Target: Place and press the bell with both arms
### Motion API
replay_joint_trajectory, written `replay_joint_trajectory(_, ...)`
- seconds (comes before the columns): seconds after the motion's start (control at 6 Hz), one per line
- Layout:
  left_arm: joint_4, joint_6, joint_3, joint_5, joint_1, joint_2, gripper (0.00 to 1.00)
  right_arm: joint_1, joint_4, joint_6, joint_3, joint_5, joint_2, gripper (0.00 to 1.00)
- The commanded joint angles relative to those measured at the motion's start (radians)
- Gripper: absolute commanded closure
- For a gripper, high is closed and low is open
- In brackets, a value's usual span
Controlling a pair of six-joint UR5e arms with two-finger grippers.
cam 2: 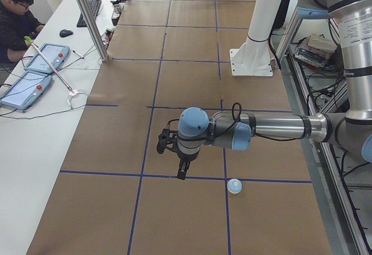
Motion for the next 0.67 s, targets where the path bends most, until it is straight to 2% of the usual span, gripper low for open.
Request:
replay_joint_trajectory(0.0,-0.052,-0.16,0.005,0.002,0.162,0.026,0.0,-0.003,0.0,-0.001,0.001,0.001,0.0,0.0)
replay_joint_trajectory(0.17,-0.071,-0.219,0.005,0.034,0.258,0.067,0.0,-0.003,0.002,-0.002,0.001,0.001,0.0,0.0)
replay_joint_trajectory(0.5,-0.307,-0.325,0.037,0.064,0.366,0.228,0.0,-0.003,0.02,0.001,0.003,0.001,-0.002,0.0)
